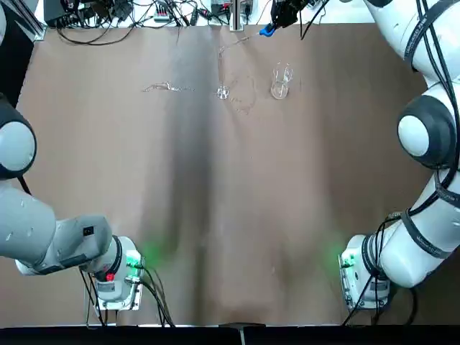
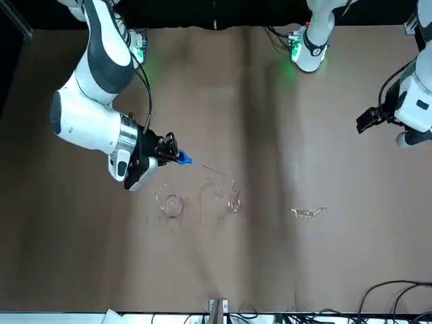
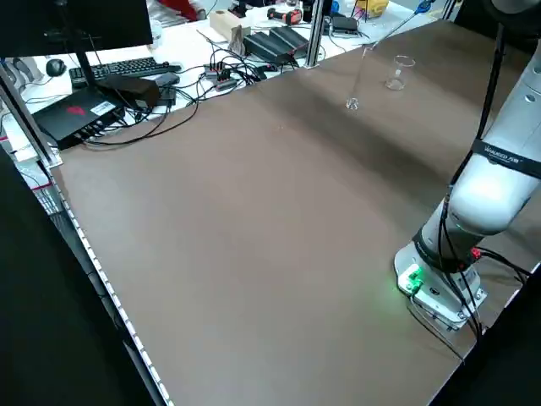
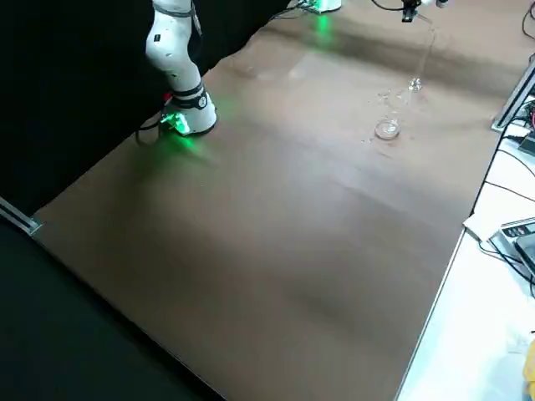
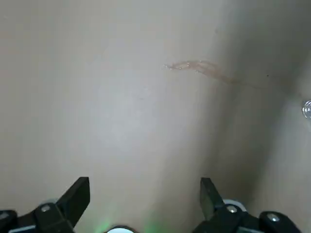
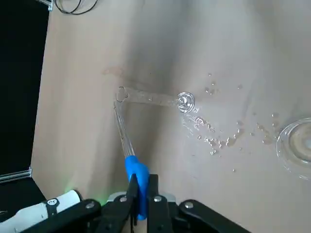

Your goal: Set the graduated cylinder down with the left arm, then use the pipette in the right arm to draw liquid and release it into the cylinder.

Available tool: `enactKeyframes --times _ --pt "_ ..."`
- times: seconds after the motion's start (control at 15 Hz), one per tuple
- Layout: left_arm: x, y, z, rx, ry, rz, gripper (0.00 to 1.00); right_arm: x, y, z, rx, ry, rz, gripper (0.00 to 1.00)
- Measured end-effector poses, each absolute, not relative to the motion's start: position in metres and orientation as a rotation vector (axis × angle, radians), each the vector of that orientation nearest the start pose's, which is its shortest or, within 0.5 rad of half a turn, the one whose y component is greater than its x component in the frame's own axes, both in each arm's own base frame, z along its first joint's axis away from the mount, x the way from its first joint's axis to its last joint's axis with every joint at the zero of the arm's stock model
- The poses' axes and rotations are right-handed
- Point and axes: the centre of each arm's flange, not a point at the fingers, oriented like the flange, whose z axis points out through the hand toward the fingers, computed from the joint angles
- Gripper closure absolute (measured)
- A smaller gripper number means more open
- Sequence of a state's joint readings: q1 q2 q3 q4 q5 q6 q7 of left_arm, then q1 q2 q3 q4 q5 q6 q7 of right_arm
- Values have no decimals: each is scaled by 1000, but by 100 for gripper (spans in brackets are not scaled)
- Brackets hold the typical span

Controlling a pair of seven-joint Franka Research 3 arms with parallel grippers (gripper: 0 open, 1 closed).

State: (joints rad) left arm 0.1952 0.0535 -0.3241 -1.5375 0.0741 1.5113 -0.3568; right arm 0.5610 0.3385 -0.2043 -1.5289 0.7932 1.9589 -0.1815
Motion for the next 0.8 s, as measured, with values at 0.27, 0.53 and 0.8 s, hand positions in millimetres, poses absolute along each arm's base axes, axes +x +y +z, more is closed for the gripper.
enactKeyframes --times 0.27,0.53,0.8 --pt "560 -60 607 -3046 -350 93 0 618 281 491 -2451 -320 -62 91" --pt "560 -60 607 -3046 -350 93 0 634 240 489 -2507 -288 -97 91" --pt "560 -60 607 -3046 -349 93 0 641 216 486 -2591 -302 -116 91"
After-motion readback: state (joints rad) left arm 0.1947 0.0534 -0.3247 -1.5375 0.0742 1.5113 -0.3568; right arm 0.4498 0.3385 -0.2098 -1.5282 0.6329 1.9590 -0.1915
